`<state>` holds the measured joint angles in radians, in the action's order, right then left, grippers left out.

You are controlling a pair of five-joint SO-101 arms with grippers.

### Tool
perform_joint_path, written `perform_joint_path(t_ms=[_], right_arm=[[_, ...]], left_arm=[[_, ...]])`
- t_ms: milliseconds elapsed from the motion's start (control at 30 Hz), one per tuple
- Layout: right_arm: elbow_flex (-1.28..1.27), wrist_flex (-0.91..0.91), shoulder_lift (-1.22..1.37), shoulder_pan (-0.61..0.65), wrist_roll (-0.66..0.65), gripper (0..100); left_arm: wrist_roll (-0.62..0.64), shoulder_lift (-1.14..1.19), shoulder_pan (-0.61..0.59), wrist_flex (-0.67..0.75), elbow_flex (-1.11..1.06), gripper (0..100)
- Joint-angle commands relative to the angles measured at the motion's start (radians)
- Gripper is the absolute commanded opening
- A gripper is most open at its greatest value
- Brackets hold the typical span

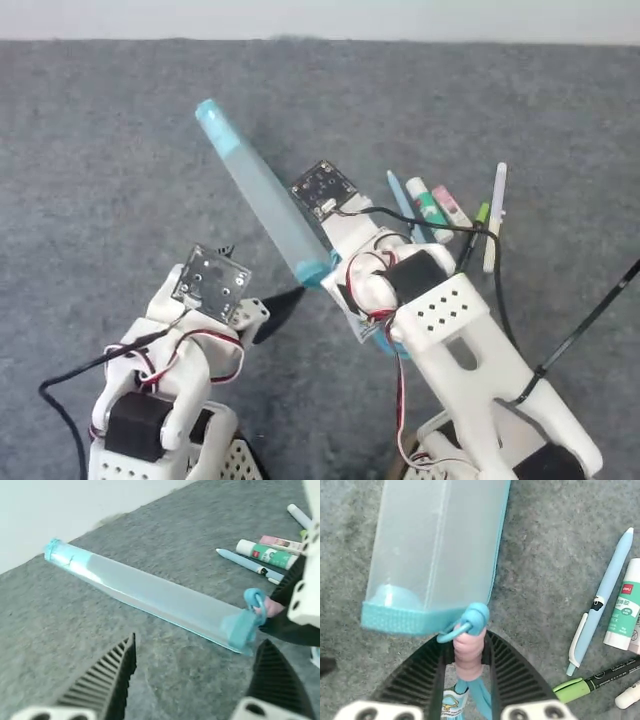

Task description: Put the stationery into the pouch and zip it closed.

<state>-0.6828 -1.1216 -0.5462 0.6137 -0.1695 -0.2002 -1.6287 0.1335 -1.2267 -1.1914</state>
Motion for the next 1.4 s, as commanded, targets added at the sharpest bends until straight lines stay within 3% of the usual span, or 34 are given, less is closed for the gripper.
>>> perform_joint_path(t_ms=[0, 133, 433, 1100, 1367], right_arm=[[0.060, 0.012, -0.005, -0.007, 0.014, 0.6], [0.060, 0.008, -0.007, 0.013, 0.014, 0.6], [0.049, -0.016, -0.008, 0.048, 0.014, 0.6], [-0.031, 0.041, -0.005, 0.044, 0.005, 0.6], [-0.031, 0.039, -0.005, -0.005, -0.018, 0.6]], left_arm=[[-0.014, 0.002, 0.034, 0.021, 0.004, 36], [-0.028, 0.008, 0.037, 0.051, -0.015, 36], [-0.035, 0.215, -0.006, 0.262, -0.082, 36], [-0.037, 0.265, -0.146, 0.305, -0.102, 30], [-0.083, 0.265, -0.253, 0.456, -0.234, 30]])
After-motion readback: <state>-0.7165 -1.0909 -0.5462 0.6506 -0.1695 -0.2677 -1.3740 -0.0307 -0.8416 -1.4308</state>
